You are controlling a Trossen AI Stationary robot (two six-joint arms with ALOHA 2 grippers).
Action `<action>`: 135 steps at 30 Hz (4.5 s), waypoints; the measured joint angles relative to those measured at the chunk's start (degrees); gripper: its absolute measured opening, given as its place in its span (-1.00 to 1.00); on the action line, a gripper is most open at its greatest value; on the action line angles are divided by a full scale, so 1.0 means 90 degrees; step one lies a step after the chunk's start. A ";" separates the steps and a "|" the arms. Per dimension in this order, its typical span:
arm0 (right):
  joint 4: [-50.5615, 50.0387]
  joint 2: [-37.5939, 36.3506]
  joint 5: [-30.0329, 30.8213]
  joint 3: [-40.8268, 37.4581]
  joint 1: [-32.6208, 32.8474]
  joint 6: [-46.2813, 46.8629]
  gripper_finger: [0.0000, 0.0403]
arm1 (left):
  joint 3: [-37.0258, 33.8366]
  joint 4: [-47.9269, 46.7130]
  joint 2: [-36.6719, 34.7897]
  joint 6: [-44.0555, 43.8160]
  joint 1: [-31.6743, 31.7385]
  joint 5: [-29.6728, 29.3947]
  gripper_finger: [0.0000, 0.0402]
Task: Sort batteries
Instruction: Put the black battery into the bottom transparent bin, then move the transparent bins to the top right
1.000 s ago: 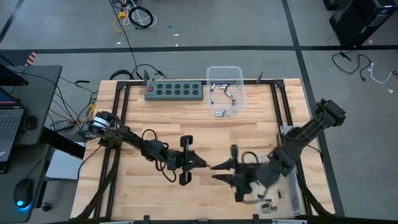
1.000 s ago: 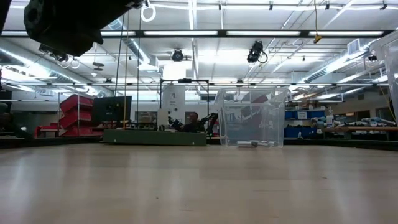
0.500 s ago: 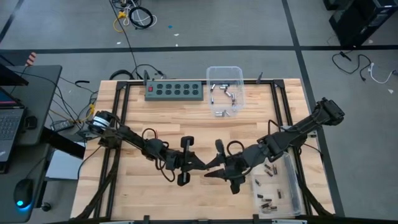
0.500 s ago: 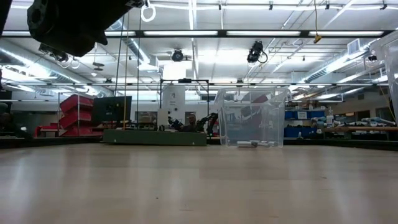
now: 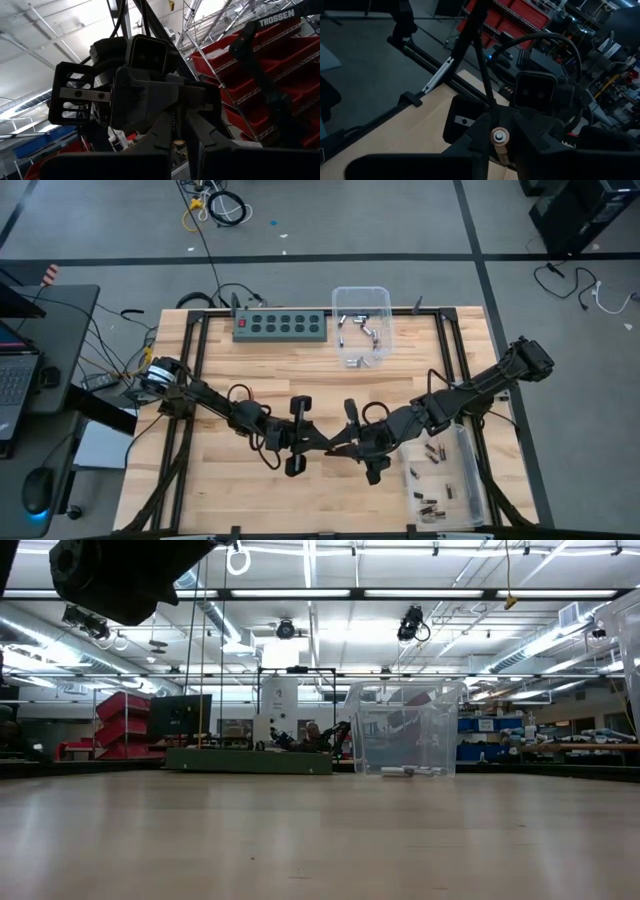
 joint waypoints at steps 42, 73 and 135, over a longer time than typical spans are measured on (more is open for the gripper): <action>-0.8877 -0.1536 -0.2045 0.0767 0.0859 0.9270 -0.88 | -0.0947 -0.0388 -0.0005 -0.0344 -0.0077 -0.3555 0.04; -0.8920 -0.1333 -0.1890 -0.0058 0.2246 1.1215 -0.80 | -0.0947 -0.0252 -0.0002 -0.0230 -0.0072 -0.3643 0.04; -1.0715 -0.1545 -0.3390 -0.0058 0.4348 1.6128 -0.99 | -0.0947 -0.1171 0.0005 0.0169 -0.0610 -0.4349 -0.87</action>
